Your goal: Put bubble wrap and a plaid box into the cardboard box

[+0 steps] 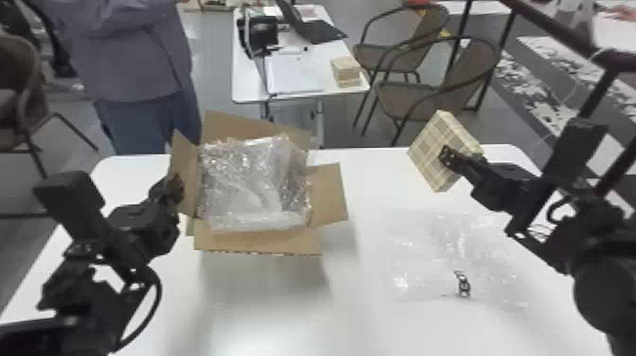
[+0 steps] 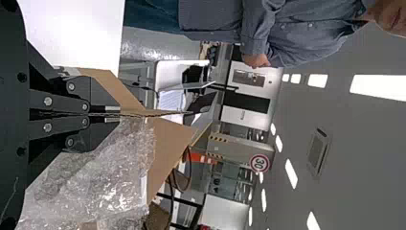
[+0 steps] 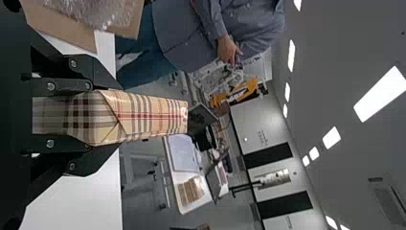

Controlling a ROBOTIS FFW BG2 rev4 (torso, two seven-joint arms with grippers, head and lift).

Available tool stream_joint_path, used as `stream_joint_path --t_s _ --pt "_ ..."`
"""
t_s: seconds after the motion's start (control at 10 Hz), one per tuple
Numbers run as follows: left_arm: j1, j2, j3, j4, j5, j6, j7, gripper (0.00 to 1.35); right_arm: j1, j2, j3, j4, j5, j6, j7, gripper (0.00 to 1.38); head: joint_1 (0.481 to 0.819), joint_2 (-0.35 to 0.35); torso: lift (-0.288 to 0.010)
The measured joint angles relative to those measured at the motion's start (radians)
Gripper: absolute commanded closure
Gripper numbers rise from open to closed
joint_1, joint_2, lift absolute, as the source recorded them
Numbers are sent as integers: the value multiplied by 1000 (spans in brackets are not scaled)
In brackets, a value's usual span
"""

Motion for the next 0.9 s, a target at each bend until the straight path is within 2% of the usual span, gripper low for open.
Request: stream_joint_path --t_s 0.3,0.6,0.9 --pt "-2 0 -2 2 0 0 0 1220 -107 -8 191 75 -48 23 43 1044 630 157 -105" --pt "-6 0 -7 6 1 1 0 1220 -205 7 354 207 -68 9 106 1044 637 234 -105" --pt "-9 0 -13 12 2 1 0 1220 -305 27 504 388 -81 -76 175 1044 647 289 -105"
